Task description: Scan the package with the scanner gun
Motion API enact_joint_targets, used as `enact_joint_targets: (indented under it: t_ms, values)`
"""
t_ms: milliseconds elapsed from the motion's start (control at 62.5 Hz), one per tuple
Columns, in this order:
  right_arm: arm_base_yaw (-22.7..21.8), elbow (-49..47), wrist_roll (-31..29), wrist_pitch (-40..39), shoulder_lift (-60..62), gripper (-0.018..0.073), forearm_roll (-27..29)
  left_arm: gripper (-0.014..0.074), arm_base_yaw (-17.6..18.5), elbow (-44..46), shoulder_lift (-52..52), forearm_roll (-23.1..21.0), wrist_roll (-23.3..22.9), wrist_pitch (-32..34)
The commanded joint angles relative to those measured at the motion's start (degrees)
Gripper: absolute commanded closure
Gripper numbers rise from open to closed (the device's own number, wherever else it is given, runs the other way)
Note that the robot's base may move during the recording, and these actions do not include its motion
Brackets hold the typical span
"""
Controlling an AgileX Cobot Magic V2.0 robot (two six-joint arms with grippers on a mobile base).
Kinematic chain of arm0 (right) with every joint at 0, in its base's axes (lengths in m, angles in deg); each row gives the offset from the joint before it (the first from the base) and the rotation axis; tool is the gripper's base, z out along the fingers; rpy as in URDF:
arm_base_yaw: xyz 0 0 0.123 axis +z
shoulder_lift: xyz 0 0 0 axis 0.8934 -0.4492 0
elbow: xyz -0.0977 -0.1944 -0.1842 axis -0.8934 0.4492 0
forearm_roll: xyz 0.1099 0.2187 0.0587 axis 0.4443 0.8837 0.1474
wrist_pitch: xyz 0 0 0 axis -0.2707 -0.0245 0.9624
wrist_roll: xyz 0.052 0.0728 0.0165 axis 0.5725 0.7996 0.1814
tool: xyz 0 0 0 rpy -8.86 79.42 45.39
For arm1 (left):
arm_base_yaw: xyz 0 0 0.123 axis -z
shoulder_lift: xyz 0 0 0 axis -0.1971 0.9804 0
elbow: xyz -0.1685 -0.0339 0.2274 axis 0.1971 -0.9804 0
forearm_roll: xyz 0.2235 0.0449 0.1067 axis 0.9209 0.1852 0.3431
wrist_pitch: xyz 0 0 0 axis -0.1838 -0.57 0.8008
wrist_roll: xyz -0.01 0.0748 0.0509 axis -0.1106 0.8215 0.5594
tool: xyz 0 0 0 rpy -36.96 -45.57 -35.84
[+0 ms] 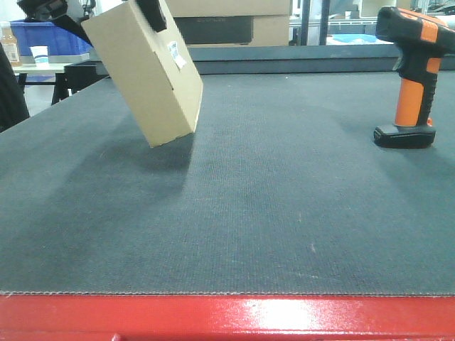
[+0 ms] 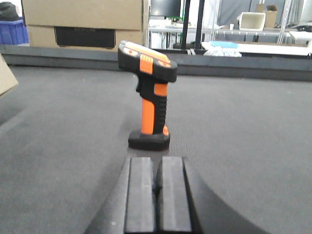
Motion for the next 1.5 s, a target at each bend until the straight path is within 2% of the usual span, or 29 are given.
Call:
enact_joint_targets:
  t_ms: [0, 48, 96, 304, 576, 784, 912, 1087, 1199, 1359, 1487]
  values:
    - [-0.13, -0.07, -0.03, -7.55, 0.2, 0.0721, -0.18, 0.0708, 0.12, 0.1, -0.43, -0.66, -0.41, 0.06]
    - [-0.13, -0.07, -0.03, -13.3, 0.2, 0.0721, -0.18, 0.0708, 0.22, 0.1, -0.43, -0.66, -0.41, 0.1]
    - [-0.13, -0.99, -0.03, -14.12, 0.2, 0.0721, -0.18, 0.0708, 0.22, 0.1, -0.43, -0.66, -0.41, 0.1]
    - [-0.13, -15.82, -0.03, -3.69, -4.35, 0.0721, -0.18, 0.0708, 0.32, 0.1, -0.43, -0.66, -0.41, 0.02]
    - [-0.13, -27.25, -0.03, -3.62, -26.5, 0.0721, -0.18, 0.0708, 0.32, 0.1, -0.43, -0.66, -0.41, 0.63]
    - [-0.13, -28.78, -0.03, -10.76, -40.69, 0.0721, -0.18, 0.0708, 0.32, 0.1, -0.43, -0.66, -0.41, 0.4]
    - [-0.13, -28.78, -0.03, -12.07, -48.59, 0.0721, -0.18, 0.0708, 0.32, 0.1, -0.43, -0.66, -0.41, 0.26]
    - [-0.13, -28.78, -0.03, -21.96, -60.42, 0.0721, 3.25, 0.0708, 0.32, 0.1, -0.43, -0.66, -0.41, 0.26]
    - [-0.13, -28.78, 0.69, -33.86, -68.14, 0.0724, 3.77, 0.0708, 0.32, 0.1, -0.43, -0.66, -0.41, 0.26]
    - [-0.13, -28.78, 11.51, -45.71, -77.67, 0.0724, 3.77, 0.0708, 0.32, 0.1, -0.43, -0.66, -0.41, 0.26]
    - [-0.13, -28.78, 12.13, -50.83, -84.01, 0.0724, 2.64, 0.0708, 0.32, 0.1, -0.43, -0.66, -0.41, 0.26]
